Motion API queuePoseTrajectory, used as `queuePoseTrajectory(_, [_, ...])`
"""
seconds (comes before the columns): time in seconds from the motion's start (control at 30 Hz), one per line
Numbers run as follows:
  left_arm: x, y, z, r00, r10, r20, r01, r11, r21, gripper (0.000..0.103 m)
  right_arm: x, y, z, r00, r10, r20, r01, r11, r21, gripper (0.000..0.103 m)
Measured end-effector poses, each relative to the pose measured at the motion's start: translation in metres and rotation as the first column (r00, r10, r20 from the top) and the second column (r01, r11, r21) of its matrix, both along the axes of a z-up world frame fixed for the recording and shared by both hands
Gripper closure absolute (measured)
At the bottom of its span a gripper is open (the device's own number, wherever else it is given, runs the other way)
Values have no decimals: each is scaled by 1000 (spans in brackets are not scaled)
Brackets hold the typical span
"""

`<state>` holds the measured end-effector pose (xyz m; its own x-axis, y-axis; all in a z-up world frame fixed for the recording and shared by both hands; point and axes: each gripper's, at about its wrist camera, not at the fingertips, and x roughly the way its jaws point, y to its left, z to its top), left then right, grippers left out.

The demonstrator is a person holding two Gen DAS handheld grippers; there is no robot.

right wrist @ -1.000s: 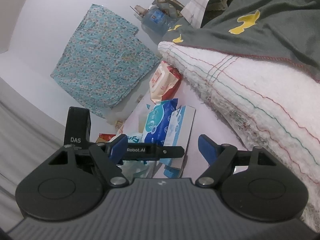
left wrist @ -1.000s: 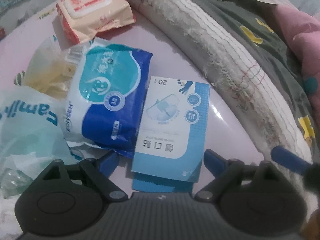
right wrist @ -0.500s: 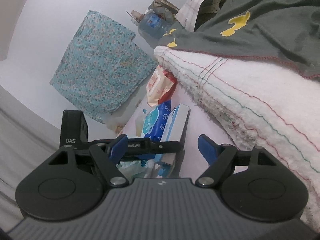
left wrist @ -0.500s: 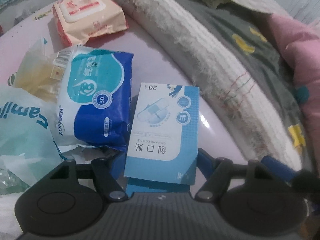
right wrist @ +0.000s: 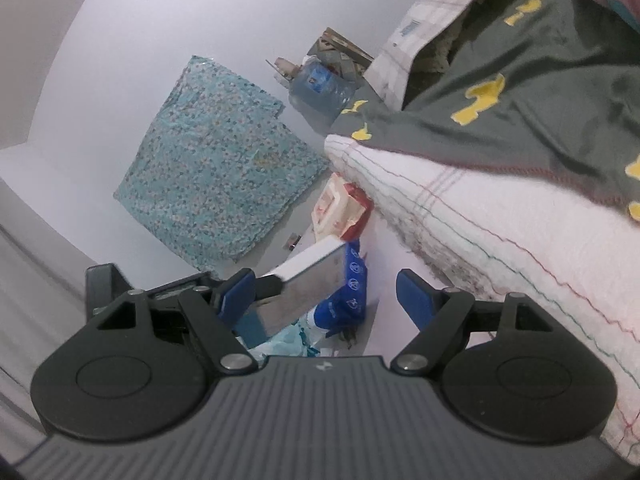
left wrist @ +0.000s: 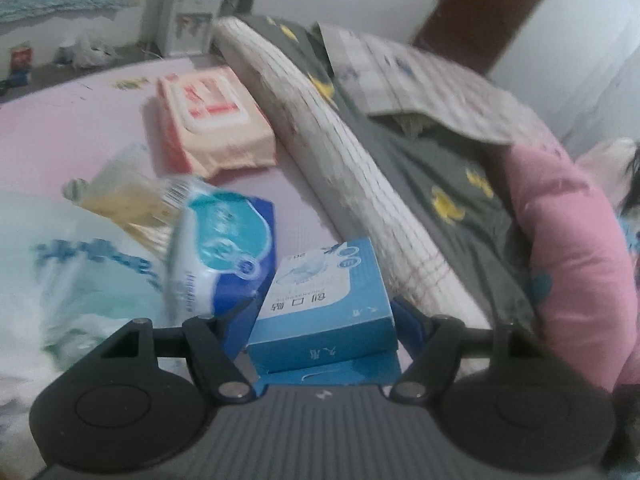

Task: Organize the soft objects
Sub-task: 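Grasp the blue bandage box with the left gripper while the right gripper grasps the tissue pack, then lower the blue bandage box into the cardboard box and open the left gripper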

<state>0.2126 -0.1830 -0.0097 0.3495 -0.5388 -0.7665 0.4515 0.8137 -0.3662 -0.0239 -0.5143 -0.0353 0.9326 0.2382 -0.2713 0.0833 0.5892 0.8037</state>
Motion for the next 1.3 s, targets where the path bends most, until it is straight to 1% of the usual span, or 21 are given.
queuePoseTrajectory(0.07, [-4, 17, 13, 999, 33, 21, -33, 999, -15, 30, 5, 4, 7, 1000, 11, -3, -11, 1000, -16, 25])
queuePoseTrajectory(0.17, [-8, 48, 32, 995, 91, 50, -88, 995, -45, 30, 25, 13, 18, 998, 61, -30, -63, 997, -39, 25])
queuePoseTrajectory(0.3, [-19, 92, 56, 981, 169, 93, -163, 984, -68, 30, 73, 30, 26, 980, 166, -110, -173, 983, -54, 25])
queuePoseTrajectory(0.4, [-29, 129, 71, 966, 232, 112, -224, 971, -78, 30, 120, 51, 34, 954, 223, -199, -248, 962, -110, 25])
queuePoseTrajectory(0.43, [-32, 141, 75, 960, 255, 115, -247, 966, -83, 30, 134, 59, 37, 948, 223, -229, -259, 955, -144, 24])
queuePoseTrajectory(0.5, [-39, 166, 81, 946, 299, 126, -290, 953, -86, 30, 168, 78, 39, 924, 235, -300, -310, 923, -230, 22])
queuePoseTrajectory(0.57, [-45, 191, 86, 931, 338, 136, -328, 941, -88, 30, 197, 93, 35, 906, 207, -370, -322, 903, -283, 19])
queuePoseTrajectory(0.6, [-49, 205, 88, 921, 363, 142, -354, 931, -87, 29, 213, 100, 30, 888, 215, -406, -350, 888, -297, 19])
queuePoseTrajectory(0.7, [-54, 243, 93, 892, 425, 155, -418, 905, -74, 29, 246, 120, 15, 851, 185, -491, -387, 853, -349, 19])
queuePoseTrajectory(0.77, [-56, 269, 95, 871, 464, 160, -462, 885, -53, 29, 262, 132, 4, 836, 142, -530, -391, 831, -395, 19])
queuePoseTrajectory(0.87, [-54, 303, 91, 840, 521, 151, -527, 850, -2, 29, 275, 141, -13, 813, 90, -576, -400, 805, -438, 19])
queuePoseTrajectory(0.93, [-51, 320, 84, 829, 540, 147, -549, 835, 35, 29, 281, 143, -21, 798, 92, -596, -412, 805, -428, 19])
queuePoseTrajectory(1.0, [-47, 337, 76, 819, 555, 146, -569, 818, 81, 29, 285, 144, -25, 793, 93, -602, -416, 805, -423, 19])
queuePoseTrajectory(1.07, [-41, 351, 63, 813, 564, 141, -580, 804, 131, 29, 287, 146, -25, 787, 97, -610, -424, 803, -419, 18])
queuePoseTrajectory(1.2, [-26, 375, 34, 816, 570, 95, -575, 787, 222, 29, 292, 148, -26, 774, 99, -626, -443, 790, -423, 19])
queuePoseTrajectory(1.23, [-19, 379, 25, 816, 571, 89, -573, 778, 259, 30, 292, 149, -26, 773, 99, -627, -447, 786, -428, 20])
queuePoseTrajectory(1.27, [-16, 384, 18, 816, 571, 87, -570, 771, 284, 34, 292, 149, -26, 773, 98, -626, -448, 783, -431, 20])
queuePoseTrajectory(1.3, [-11, 388, 11, 817, 572, 76, -565, 765, 310, 55, 292, 149, -26, 774, 98, -625, -447, 784, -431, 21])
